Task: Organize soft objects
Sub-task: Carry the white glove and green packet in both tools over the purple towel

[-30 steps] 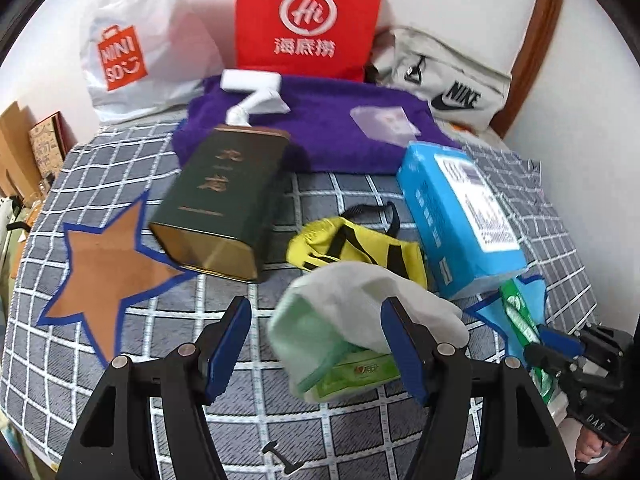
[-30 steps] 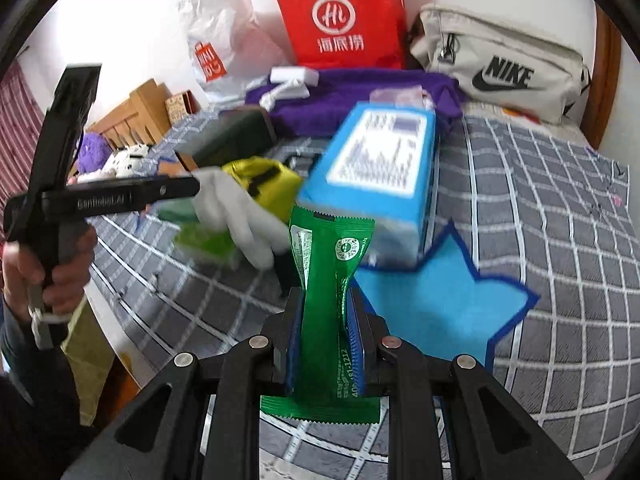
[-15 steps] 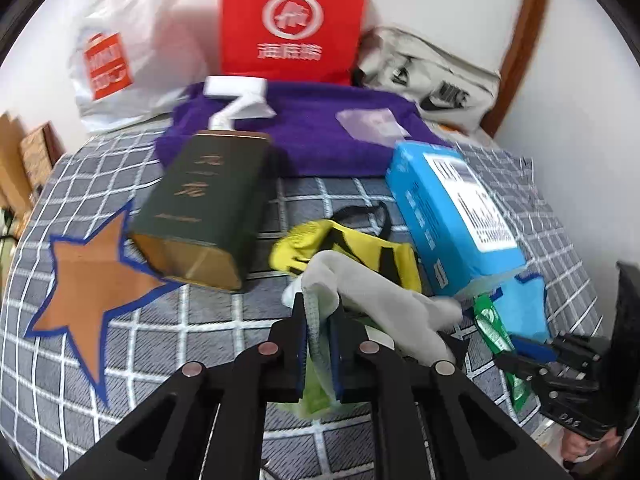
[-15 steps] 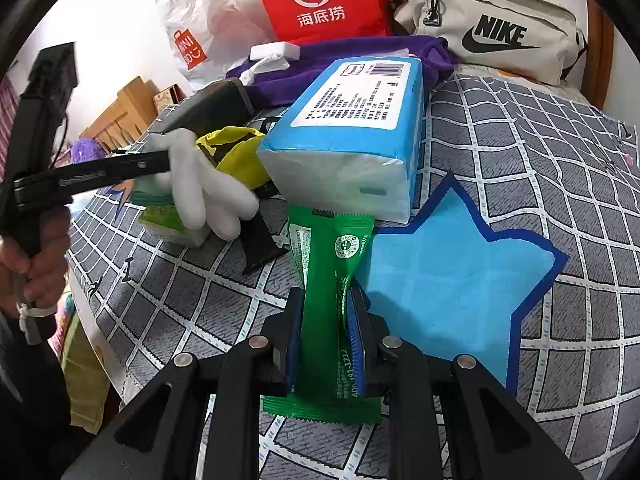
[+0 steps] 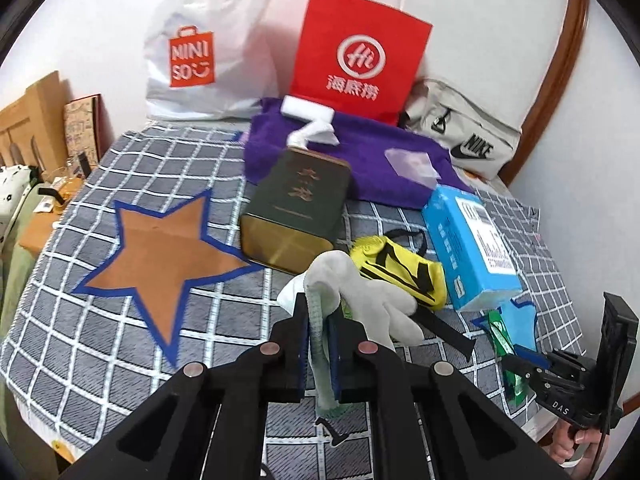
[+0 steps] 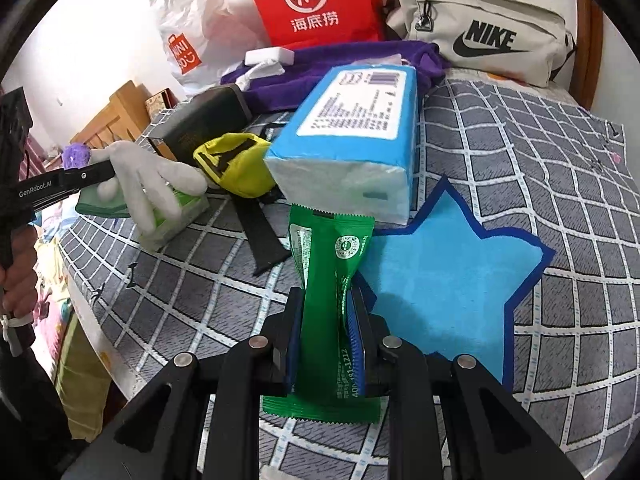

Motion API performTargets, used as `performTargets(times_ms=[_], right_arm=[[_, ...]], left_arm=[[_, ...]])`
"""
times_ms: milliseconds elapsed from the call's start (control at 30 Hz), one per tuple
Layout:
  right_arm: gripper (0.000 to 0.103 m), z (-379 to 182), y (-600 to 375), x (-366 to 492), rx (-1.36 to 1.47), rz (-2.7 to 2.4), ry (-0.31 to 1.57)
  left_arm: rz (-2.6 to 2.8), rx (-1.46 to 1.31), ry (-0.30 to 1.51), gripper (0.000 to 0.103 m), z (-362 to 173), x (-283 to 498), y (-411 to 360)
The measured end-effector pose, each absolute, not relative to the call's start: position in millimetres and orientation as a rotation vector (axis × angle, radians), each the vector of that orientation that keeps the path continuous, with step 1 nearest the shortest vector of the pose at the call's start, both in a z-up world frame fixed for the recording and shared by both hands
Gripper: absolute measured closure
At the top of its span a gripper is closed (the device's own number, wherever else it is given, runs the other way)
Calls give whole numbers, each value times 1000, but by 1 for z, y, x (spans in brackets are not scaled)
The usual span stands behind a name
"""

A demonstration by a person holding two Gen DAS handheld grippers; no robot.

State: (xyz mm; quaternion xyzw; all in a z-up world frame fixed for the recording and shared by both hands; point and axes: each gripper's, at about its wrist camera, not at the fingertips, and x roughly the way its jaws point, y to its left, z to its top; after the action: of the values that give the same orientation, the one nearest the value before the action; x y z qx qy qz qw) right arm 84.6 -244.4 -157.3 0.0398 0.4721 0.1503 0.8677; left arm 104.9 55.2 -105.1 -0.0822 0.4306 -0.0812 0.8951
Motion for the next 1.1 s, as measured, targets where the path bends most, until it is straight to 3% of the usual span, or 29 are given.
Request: performTargets(times_ms=[1100], right_arm=[[82, -43, -248, 141, 72, 310, 815]], left_arm=[[-150, -159, 773, 94, -22, 136, 58]])
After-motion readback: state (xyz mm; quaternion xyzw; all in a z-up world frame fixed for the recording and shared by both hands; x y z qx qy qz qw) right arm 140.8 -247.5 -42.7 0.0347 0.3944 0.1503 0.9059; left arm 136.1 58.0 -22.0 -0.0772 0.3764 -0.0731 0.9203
